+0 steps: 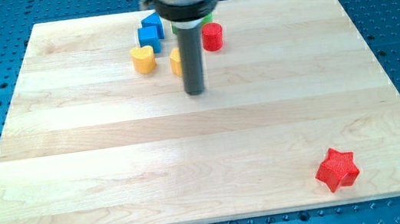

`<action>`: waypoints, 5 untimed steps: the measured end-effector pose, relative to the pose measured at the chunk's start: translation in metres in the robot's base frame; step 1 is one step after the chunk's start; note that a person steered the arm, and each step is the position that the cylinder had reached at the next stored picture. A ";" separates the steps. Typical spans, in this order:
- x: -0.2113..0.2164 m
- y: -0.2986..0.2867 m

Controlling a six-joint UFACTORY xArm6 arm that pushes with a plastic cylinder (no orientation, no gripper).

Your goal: Place your arm at the bottom right corner of the board

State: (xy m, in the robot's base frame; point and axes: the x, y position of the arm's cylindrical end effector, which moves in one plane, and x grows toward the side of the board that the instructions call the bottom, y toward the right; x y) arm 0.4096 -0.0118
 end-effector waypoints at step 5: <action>0.137 0.264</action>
State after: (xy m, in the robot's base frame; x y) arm 0.5468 0.2523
